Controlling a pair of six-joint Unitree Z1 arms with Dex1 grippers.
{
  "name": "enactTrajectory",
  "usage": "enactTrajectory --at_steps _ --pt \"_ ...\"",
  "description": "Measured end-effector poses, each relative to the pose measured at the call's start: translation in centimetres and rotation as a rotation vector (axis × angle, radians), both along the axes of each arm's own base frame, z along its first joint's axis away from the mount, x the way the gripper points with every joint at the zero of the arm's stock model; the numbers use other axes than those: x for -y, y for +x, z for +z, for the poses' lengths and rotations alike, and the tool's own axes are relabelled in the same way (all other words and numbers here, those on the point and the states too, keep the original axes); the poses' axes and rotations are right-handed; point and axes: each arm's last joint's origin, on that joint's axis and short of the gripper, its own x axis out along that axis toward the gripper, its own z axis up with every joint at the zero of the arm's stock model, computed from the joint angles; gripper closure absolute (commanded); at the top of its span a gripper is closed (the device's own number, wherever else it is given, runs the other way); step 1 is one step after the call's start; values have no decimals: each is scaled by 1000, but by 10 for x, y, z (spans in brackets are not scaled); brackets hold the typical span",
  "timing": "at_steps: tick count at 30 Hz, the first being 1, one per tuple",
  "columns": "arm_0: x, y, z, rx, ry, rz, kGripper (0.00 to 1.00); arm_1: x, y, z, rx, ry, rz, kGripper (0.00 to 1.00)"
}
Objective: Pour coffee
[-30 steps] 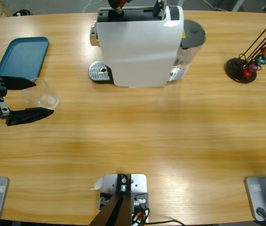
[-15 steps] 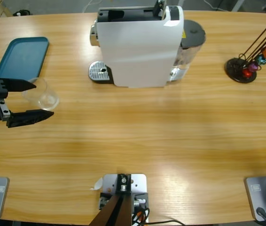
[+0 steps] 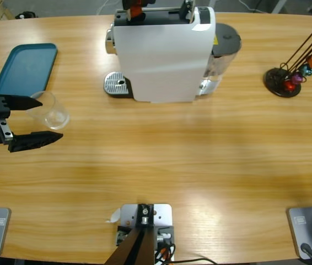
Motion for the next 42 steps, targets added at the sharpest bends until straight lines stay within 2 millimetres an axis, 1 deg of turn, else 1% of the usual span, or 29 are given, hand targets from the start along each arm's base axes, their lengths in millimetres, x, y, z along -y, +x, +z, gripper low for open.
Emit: enactTrajectory --at_steps 4,18,19,20,22,23,24,25,26,27,35,38,42 --pt "0 0 0 0 0 0 27 3 4 0 -5 5 -13 1000" --pt "0 0 0 0 0 0 27 2 2 -2 -44 23 -16 1000" --pt "0 0 0 0 0 0 27 2 2 -2 -44 22 -16 920" --pt "0 0 -1 0 0 0 27 2 2 -3 -45 22 -16 805" --pt "0 0 -1 -1 1 0 27 2 2 -2 -45 23 -18 787" --pt "0 0 -1 -2 1 0 27 2 2 -2 -48 27 -23 655" --pt "0 0 -1 -2 1 0 27 2 2 -2 -53 36 -27 479" --pt "0 0 -1 -2 1 0 27 2 2 -2 -57 42 -29 328" --pt "0 0 -1 -2 1 0 27 2 2 -1 -59 46 -31 111" --pt "0 0 -1 -2 2 0 27 2 2 -1 -60 49 -32 4" --pt "0 0 -2 -2 2 0 27 1 2 -4 -74 35 -36 0" --pt "0 0 -2 -1 1 0 27 2 2 -1 -64 39 -31 0" --pt "0 0 -1 6 -6 0 27 2 1 4 -29 5 46 0"
